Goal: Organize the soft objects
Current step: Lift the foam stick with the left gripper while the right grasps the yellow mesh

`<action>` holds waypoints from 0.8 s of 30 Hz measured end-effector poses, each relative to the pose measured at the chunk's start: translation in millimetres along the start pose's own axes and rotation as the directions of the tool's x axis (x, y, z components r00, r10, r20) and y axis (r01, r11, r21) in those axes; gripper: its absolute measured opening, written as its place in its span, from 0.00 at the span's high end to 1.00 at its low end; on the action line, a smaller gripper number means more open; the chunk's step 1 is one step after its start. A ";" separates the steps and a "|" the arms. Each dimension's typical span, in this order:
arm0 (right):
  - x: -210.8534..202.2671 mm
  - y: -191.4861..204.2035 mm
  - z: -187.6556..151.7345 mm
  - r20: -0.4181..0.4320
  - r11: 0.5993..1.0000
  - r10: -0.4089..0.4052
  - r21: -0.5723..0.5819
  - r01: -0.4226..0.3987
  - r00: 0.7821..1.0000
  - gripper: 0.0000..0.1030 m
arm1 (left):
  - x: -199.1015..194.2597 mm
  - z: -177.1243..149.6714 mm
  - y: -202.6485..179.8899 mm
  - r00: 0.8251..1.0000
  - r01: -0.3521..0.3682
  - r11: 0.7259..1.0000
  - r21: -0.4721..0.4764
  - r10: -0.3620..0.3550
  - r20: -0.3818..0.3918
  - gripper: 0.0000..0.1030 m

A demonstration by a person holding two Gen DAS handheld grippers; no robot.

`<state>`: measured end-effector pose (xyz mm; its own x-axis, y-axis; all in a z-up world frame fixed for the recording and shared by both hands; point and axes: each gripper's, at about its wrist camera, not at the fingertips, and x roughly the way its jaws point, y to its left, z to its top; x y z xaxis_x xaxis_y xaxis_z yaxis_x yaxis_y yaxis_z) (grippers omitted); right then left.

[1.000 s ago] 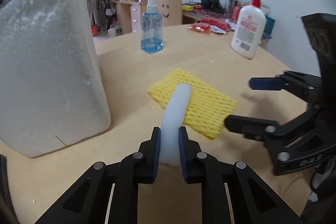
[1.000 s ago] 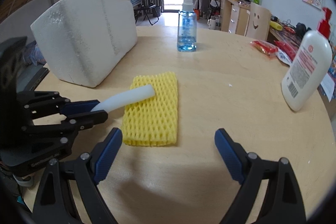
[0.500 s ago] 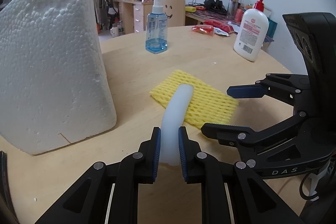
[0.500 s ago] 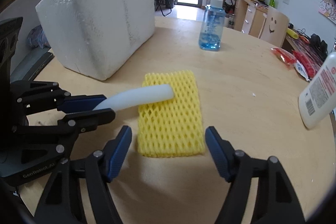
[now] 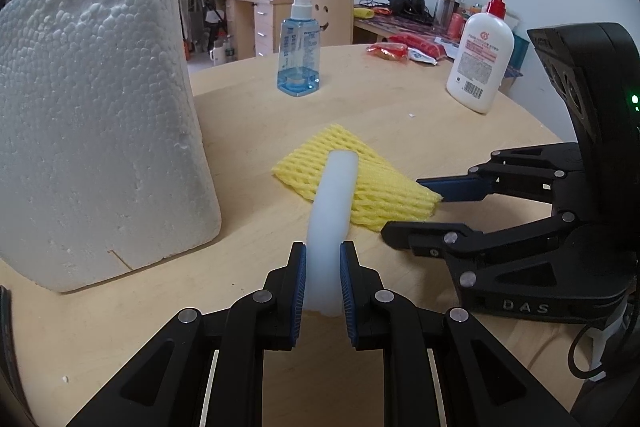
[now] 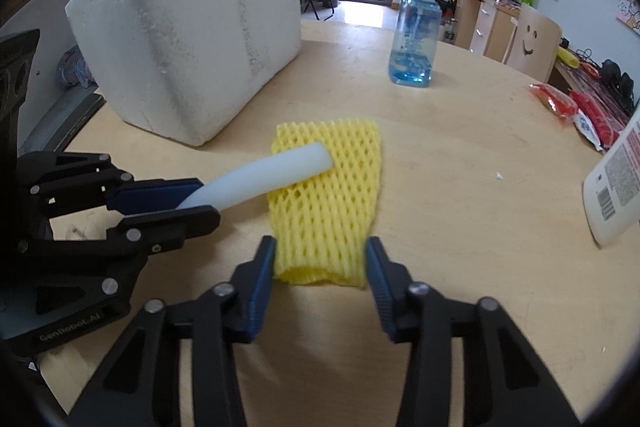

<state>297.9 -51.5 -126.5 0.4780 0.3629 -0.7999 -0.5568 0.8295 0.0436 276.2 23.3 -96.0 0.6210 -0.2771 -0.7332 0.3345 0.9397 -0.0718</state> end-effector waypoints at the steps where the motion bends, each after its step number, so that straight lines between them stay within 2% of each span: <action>1: -0.4 -0.2 0.4 0.000 1.000 -0.001 0.000 0.001 1.000 0.64 | -0.2 0.1 -0.2 1.000 0.000 1.000 0.001 0.000 0.002 0.82; 6: -1.7 -4.4 -0.4 0.001 1.000 0.008 0.021 -0.008 1.000 0.75 | -5.4 -1.4 -0.3 1.000 0.002 1.000 0.003 -0.002 0.017 0.82; 24: -38.3 -27.0 -14.7 0.079 0.993 -0.031 0.114 0.022 0.996 0.76 | -35.5 -4.2 -1.5 0.995 -0.003 1.000 -0.008 0.004 0.104 0.82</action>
<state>284.7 -94.0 -105.8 0.5470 0.3694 -0.7512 -0.4650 0.8803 0.0943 250.7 32.5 -72.7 0.6923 -0.2930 -0.6595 0.3269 0.9420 -0.0754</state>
